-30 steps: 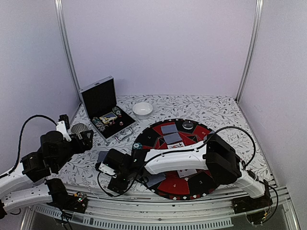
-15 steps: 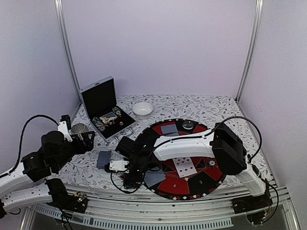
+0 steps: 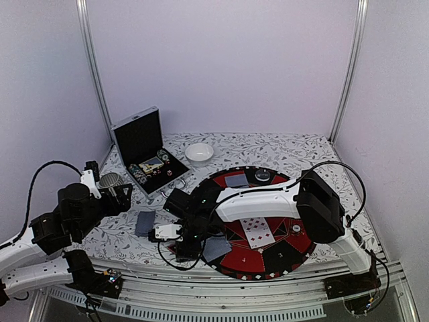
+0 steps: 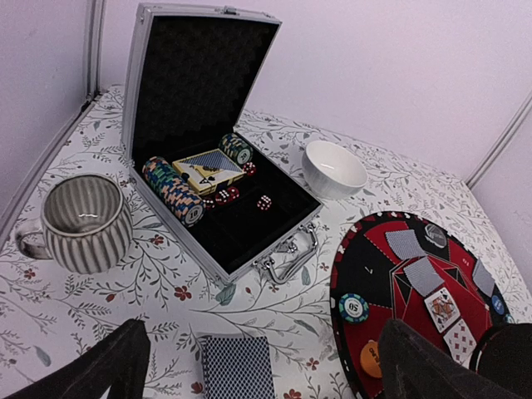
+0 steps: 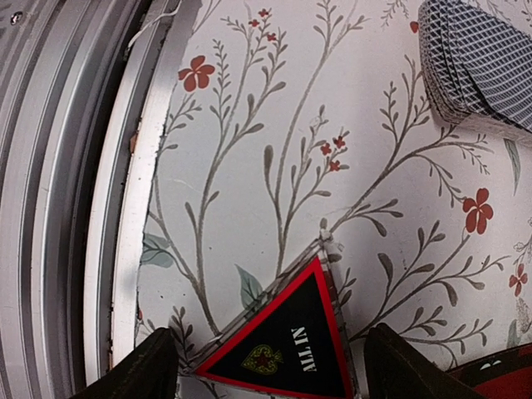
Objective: Distribute texas hold em gaming equipment
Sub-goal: Pick up the all-in button from the corner of the board, then place the all-in button in the small blind area.
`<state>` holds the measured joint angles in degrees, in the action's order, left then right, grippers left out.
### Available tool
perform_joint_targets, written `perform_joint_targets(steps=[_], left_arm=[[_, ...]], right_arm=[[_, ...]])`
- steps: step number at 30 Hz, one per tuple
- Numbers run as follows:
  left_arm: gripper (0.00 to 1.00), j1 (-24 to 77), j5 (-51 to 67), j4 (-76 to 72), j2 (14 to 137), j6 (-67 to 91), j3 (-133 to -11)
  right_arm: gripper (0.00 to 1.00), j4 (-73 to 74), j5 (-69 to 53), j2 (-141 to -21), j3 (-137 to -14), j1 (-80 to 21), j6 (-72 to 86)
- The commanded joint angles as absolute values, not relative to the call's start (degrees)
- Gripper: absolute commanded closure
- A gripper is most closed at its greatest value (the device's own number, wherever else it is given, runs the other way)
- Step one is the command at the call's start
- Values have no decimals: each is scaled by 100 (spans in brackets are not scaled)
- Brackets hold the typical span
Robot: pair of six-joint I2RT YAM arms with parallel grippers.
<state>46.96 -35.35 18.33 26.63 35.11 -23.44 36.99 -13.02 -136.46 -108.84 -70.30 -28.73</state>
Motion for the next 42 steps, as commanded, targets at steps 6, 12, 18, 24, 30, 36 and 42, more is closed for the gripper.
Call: perform_joint_targets(steps=[6, 12, 18, 24, 30, 36, 42], left_arm=[[2, 4623, -3569, 1934, 2601, 3517, -2251], [2, 4619, -3575, 1956, 2595, 3500, -2254], [2, 4621, -3571, 1901, 2612, 3494, -2227], [2, 4622, -3491, 1905, 2612, 3489, -2198], [2, 4622, -3391, 1907, 2538, 3482, -2159], [2, 4623, -3329, 1878, 2498, 3380, -2116], [2, 4622, -3324, 1808, 2525, 3314, -2093]], right_arm=[[38, 4320, -1395, -13820, -10846, -6988, -2909], [45, 4373, -1586, -13674, -11129, -6994, -2734], [46, 3894, -2462, -12835, -11216, -6981, -2516], [47, 3088, -3262, -11932, -11000, -6648, -1927], [47, 2645, -1998, -10936, -9836, -5531, -418], [47, 2643, -746, -9594, -7438, -3979, 857], [47, 2638, -110, -8985, -5891, -2963, 1155]])
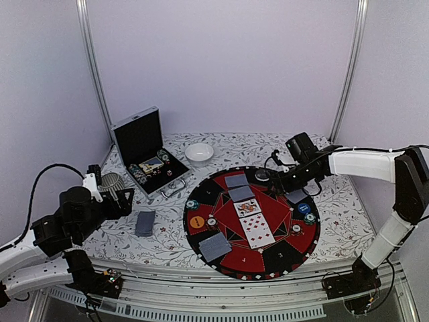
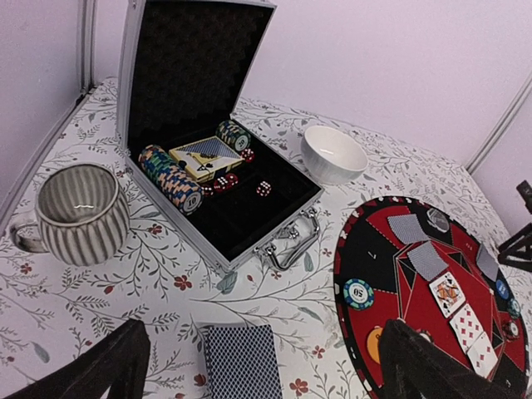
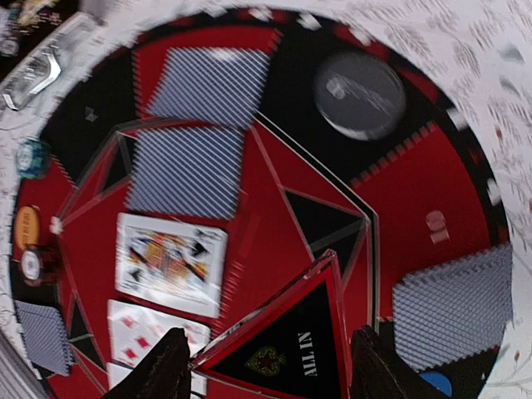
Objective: Distribute texas hold em gaming equipment
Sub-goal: Place the all-in button in the small blind area.
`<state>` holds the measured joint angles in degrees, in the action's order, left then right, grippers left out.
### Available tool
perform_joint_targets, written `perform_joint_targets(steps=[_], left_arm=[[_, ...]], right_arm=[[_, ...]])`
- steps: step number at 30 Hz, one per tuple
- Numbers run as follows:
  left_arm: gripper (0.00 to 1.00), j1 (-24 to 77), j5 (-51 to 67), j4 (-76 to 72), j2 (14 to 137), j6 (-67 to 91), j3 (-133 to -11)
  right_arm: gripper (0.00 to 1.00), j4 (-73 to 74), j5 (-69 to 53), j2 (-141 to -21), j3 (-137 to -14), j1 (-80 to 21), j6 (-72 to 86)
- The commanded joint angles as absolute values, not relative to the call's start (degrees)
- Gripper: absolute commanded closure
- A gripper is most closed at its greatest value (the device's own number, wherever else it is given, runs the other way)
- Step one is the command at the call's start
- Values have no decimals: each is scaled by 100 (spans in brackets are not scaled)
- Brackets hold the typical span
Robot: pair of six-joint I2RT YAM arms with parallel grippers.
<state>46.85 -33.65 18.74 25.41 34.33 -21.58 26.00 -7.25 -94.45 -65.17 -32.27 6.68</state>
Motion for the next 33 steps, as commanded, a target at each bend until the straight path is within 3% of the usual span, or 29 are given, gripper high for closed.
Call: perform_joint_targets(steps=[1, 27, 29, 33], left_arm=[[2, 4621, -3327, 1803, 2529, 3312, -2100], [2, 4620, -3334, 1802, 2537, 3273, -2124], [2, 4623, -3337, 1802, 2533, 3273, -2124], [2, 4615, -3334, 1811, 2516, 3263, -2110]], right_arm=[[47, 2637, -16, -8968, -5738, -2849, 1176], [52, 2610, 225, -9500, -5222, -3274, 1585], [49, 2623, 224, -9526, -5229, -3301, 1598], [26, 2672, 334, -9439, -5250, -3322, 1625]])
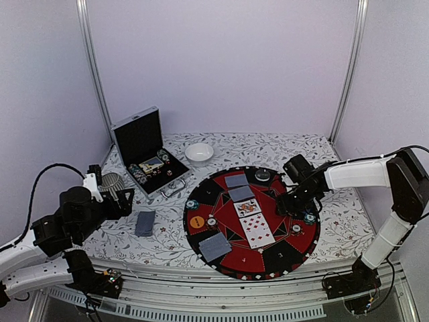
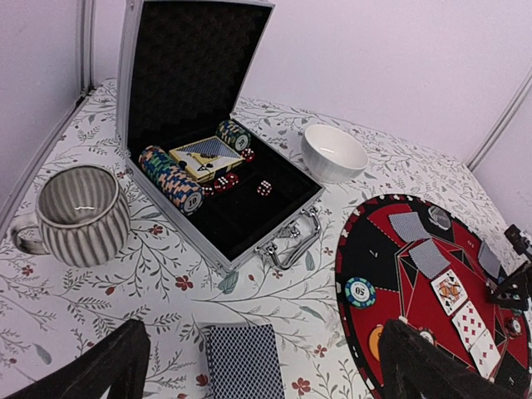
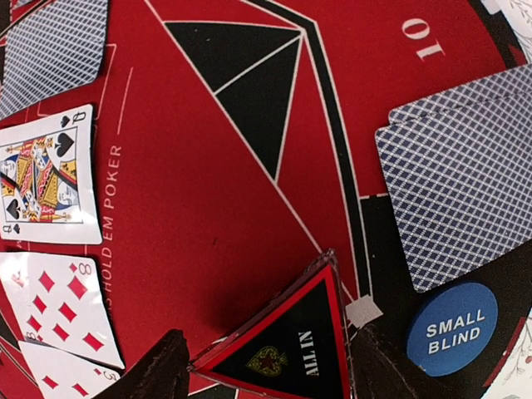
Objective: Distribute texas hold em gaming equipment
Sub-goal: Place the all-in button in the small blind area, then reset both arms
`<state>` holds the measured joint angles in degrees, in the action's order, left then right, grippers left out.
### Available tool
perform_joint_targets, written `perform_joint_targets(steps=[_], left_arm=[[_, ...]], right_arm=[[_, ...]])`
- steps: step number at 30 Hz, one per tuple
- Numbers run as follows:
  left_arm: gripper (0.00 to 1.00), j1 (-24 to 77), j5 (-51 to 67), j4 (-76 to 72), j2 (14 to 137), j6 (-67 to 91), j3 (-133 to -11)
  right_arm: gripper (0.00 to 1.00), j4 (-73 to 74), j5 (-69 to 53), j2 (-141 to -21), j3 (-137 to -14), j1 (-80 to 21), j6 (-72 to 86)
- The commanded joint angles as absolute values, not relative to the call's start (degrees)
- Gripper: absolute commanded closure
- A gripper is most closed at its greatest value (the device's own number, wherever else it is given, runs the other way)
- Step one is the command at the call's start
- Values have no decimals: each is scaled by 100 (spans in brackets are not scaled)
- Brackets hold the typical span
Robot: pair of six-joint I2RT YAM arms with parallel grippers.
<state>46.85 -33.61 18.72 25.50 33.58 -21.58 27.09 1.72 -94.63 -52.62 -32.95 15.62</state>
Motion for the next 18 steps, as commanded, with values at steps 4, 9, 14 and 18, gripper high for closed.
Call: perform_joint_targets(steps=[4, 9, 14, 18], left_arm=[[2, 4623, -3347, 1802, 2524, 3255, -2120], [2, 4610, -3397, 1780, 2531, 3211, -2159], [2, 4598, -3693, 1642, 2726, 3020, -2275], [2, 4305, -4131, 1504, 3272, 2798, -2417]], right_arm=[[1, 2746, 295, -9252, -5367, -3323, 1610], [1, 2779, -203, -8855, -5749, -3327, 1476], [1, 2612, -555, -8202, -6301, -3208, 1186], [1, 1656, -612, -7521, -6132, -2508, 833]])
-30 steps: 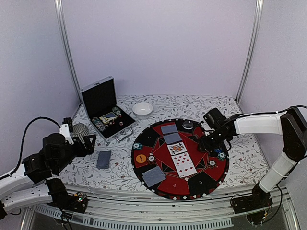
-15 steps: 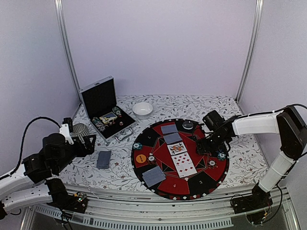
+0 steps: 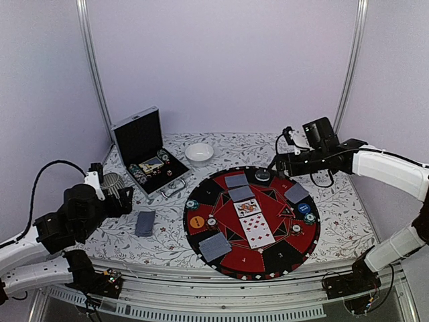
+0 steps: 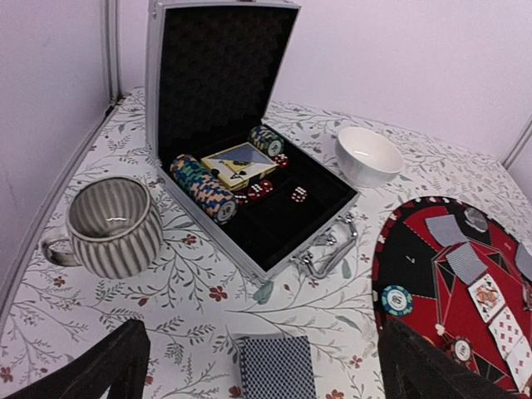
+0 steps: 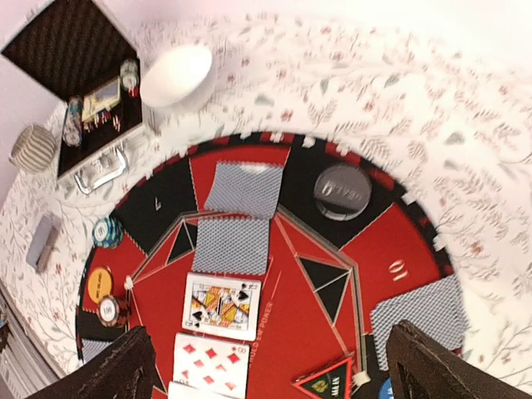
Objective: Distribute texas hold em gaming equipment
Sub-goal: Reset both arms
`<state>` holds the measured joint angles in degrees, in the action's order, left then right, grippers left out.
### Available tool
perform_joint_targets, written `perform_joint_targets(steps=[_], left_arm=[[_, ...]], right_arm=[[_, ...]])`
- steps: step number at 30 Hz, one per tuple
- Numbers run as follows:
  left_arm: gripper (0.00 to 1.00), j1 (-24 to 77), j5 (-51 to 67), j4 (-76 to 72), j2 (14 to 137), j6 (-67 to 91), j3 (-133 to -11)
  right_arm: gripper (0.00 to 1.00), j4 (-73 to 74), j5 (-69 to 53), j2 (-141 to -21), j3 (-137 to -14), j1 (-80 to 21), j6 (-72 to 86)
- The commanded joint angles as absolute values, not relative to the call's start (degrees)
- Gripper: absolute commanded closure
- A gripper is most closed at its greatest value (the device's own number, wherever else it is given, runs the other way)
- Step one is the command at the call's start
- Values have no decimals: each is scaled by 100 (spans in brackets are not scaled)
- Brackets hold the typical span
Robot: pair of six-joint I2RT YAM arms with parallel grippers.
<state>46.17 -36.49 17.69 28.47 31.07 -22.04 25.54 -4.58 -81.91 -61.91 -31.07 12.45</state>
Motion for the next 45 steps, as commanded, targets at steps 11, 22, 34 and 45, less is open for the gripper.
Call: perform_joint_targets(steps=[11, 22, 34, 45], left_arm=[[2, 1856, -3314, -596, 3994, 2105, -1991], [2, 1336, -3782, -4547, 5591, -55, -1078], [2, 493, -1460, -7961, 8139, -361, -806], [2, 400, -1150, -8341, 8859, -377, -916]], right_arm=[[1, -2803, -932, -5505, -2806, 287, 756], [1, -5996, -783, -7001, -1210, 692, 789], [1, -7107, -1684, -8292, -1280, 876, 396], [1, -6852, -2251, -8623, -1653, 866, 134]])
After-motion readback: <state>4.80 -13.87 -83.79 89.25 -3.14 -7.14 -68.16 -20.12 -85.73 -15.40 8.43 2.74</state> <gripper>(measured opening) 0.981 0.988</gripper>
